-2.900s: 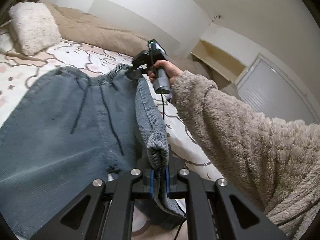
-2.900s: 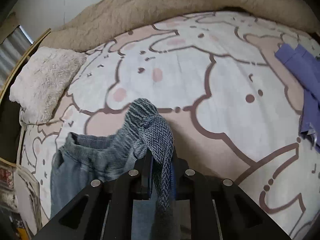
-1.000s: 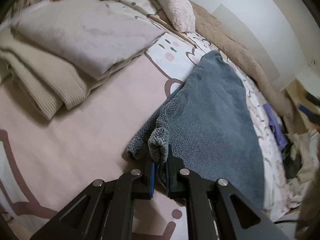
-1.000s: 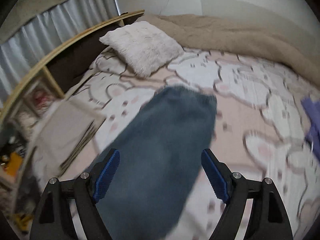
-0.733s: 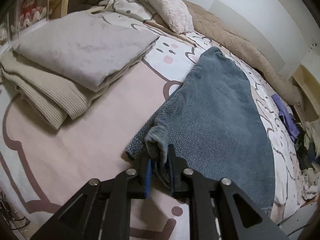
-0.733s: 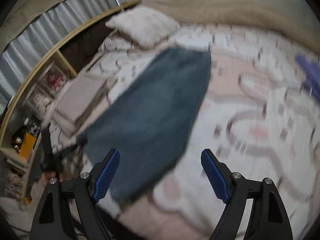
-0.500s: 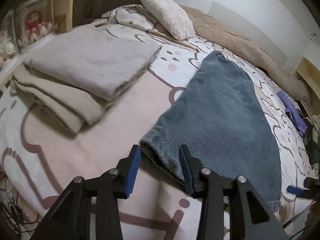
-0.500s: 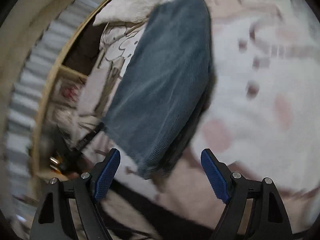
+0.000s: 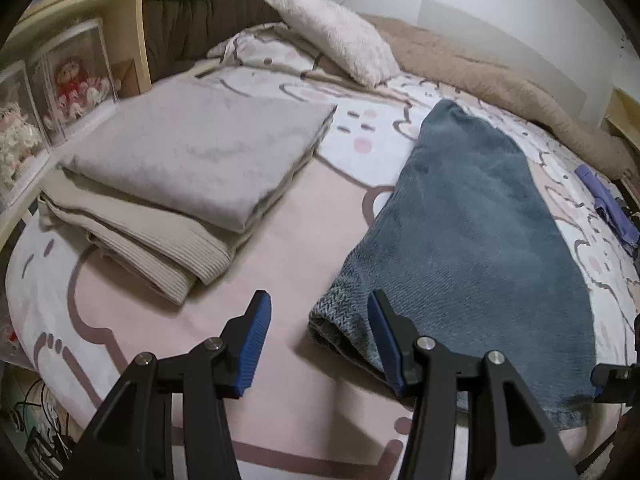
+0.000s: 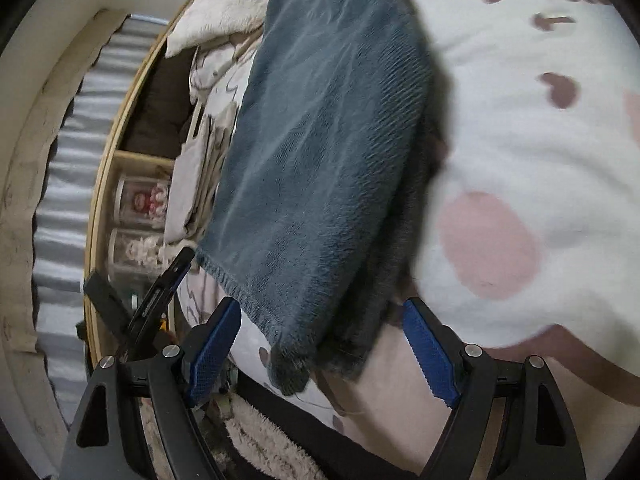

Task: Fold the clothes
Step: 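Grasp the folded edge of the shorts with both tools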

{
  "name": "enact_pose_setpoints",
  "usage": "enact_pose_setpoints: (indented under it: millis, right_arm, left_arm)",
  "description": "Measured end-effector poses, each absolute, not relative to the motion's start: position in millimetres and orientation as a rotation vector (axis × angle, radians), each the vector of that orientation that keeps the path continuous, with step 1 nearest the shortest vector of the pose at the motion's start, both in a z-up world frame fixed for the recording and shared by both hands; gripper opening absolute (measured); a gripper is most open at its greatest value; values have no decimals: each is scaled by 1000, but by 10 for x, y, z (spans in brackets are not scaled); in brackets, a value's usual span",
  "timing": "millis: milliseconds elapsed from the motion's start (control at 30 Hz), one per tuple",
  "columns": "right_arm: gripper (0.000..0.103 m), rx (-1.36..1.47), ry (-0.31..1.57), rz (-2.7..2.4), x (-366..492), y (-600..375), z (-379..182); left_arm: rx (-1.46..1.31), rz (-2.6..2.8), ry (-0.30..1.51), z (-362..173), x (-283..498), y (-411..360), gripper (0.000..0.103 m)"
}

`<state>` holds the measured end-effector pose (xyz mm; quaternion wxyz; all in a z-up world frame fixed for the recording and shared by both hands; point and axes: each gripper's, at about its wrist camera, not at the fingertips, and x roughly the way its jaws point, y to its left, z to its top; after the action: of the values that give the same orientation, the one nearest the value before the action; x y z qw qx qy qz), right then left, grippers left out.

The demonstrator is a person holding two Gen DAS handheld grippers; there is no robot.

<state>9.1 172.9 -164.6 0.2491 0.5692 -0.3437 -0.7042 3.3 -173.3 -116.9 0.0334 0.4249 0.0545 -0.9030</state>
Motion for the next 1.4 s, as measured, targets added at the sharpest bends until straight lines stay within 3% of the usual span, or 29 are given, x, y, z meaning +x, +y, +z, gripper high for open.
enact_pose_setpoints:
  millis: [67,267,400,600,767,867,933,1133,1300,1400]
  right_arm:
    - [82,1544,-897,-1932,103,1650,-1665]
    - [65,1529,-863,-1943,132,1493,-1677]
    - [38,1561,-893,-1941,126,1504,-1739]
    - [25,1548,-964,-1904,131,1583,-1752]
    - [16,1481,-1087,-1845,121,1690,-1590]
    - [15,1447,-1117,-1827,103,1702,-1448]
    - [15,1422,-1143,-1806,61,1716,-1375]
    - [15,1399,-1196,-1776,-36,1695,-1297]
    - [15,1375,-1255,-1744,-55,1720,-1228]
    - [15,1370,-1264,-1738,-69,1740,-1190]
  left_arm:
    - [1321,-2767,172,-1225,11,-1735,50]
    - [1340,-2756,205,-1322,-18,-1765,50]
    - [1353,-2752,225,-1355,-36,-1783,50]
    - [1338,-2773,194,-1318,2,-1752,50]
    - [1241,-2961,53,-1101,237,-1631,50]
    - [1160,-3104,-129,-994,427,-1485,52]
    - [1135,-3168,-281,-979,522,-1357,68]
    - [1035,-3311,-777,-959,807,-974,69]
    - [895,-3237,-1388,-1288,1000,-559,69]
    - [825,-3149,-1620,-1459,974,-400,69]
